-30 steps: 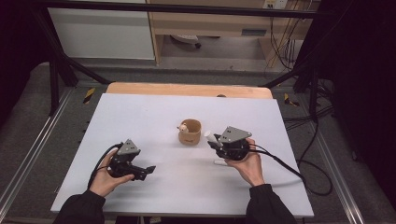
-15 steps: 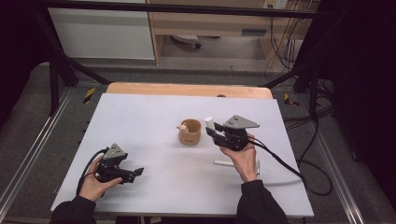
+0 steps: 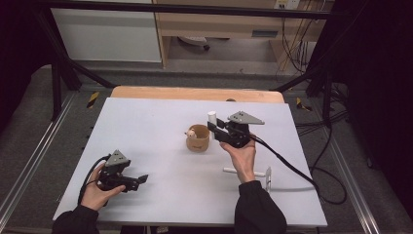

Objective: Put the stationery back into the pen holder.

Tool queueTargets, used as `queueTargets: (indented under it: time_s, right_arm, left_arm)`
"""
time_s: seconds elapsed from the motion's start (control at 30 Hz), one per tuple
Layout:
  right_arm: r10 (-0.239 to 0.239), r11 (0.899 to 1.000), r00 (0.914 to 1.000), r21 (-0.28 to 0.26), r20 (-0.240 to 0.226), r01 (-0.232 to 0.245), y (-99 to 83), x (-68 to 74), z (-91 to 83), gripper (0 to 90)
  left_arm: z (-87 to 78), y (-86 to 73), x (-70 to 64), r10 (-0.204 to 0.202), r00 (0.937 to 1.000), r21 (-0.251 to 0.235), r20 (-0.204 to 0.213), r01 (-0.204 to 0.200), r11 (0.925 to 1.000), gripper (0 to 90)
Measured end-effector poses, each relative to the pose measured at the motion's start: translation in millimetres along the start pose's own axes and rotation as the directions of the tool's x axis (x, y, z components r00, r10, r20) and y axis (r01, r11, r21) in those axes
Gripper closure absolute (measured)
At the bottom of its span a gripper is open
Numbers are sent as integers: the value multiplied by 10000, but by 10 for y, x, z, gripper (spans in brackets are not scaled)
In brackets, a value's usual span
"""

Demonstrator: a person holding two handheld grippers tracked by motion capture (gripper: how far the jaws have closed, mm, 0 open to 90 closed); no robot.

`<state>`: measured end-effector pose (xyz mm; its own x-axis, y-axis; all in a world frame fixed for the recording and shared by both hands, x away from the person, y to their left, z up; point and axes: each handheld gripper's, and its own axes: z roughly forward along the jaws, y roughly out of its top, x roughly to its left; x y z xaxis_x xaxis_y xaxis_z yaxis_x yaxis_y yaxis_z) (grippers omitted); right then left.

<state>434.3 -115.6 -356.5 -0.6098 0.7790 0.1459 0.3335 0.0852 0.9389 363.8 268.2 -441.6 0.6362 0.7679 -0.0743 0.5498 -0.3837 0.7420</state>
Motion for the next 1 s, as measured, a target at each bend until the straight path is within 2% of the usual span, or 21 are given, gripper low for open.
queueTargets:
  time_s: [0.6,0.77,1.0]
  right_arm:
    - [398,9983,9992,-422,77,-395,94,63,459,668]
    - [378,9989,9992,-291,129,-374,82,56,546,668]
    - [330,9994,9994,-42,142,-329,-24,48,672,668]
  left_arm:
    - [3,-8,12,-85,9999,27,-69,85,10000,62]
    - [1,-12,16,-103,9999,18,-107,103,9999,62]
    - [3,-14,15,-71,9999,42,-116,71,10000,62]
